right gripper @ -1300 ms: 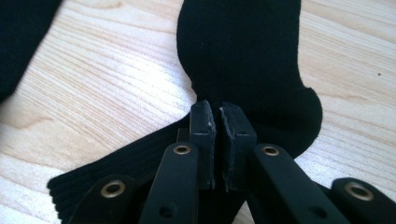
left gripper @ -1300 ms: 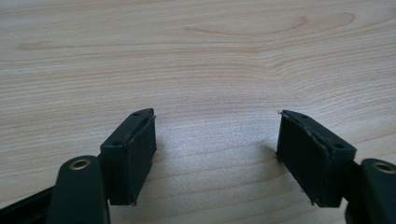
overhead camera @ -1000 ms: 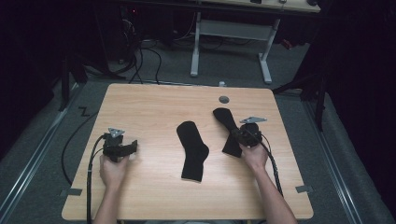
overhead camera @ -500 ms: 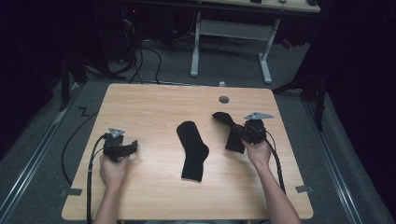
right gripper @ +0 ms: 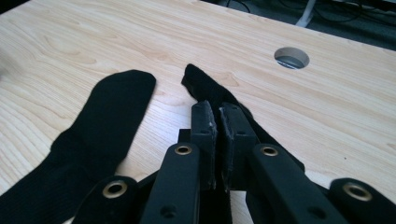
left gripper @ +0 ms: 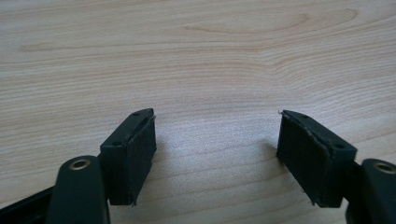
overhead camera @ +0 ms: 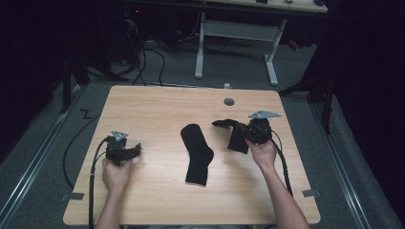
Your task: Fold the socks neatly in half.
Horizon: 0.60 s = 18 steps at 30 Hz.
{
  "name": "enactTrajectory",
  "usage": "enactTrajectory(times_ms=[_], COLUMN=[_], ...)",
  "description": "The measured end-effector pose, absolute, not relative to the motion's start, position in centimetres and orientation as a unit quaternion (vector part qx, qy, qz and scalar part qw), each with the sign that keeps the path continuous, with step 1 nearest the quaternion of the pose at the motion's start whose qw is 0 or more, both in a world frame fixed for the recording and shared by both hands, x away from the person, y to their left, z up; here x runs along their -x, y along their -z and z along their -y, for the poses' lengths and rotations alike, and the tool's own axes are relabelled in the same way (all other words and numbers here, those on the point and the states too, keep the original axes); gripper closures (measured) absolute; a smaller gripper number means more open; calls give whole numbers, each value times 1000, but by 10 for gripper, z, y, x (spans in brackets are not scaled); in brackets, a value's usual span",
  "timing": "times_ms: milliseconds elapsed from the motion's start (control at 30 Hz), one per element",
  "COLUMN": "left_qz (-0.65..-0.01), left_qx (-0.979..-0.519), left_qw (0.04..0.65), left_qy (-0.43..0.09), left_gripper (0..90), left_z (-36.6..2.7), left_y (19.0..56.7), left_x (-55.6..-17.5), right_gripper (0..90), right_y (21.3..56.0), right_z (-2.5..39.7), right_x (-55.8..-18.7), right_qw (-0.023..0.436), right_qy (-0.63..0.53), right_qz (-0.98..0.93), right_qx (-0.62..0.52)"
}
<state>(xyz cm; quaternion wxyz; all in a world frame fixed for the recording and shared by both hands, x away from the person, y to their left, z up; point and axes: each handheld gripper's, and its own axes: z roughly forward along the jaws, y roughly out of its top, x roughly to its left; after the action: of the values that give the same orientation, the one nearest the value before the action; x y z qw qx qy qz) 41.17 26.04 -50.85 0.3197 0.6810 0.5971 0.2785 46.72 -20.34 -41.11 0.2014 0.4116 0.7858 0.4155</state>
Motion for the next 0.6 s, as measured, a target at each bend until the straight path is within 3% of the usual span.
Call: enactTrajectory(times_ms=[600], left_qz=[-597], left_qx=[-681], left_qw=[321], left_qy=[-277], left_gripper=[287], left_z=[-261], left_y=[508], left_x=[-412], right_gripper=[849], right_y=[388], right_z=[173], right_x=[-470], right_qw=[207], right_qy=[-423], right_qz=[-791], right_qx=[-391])
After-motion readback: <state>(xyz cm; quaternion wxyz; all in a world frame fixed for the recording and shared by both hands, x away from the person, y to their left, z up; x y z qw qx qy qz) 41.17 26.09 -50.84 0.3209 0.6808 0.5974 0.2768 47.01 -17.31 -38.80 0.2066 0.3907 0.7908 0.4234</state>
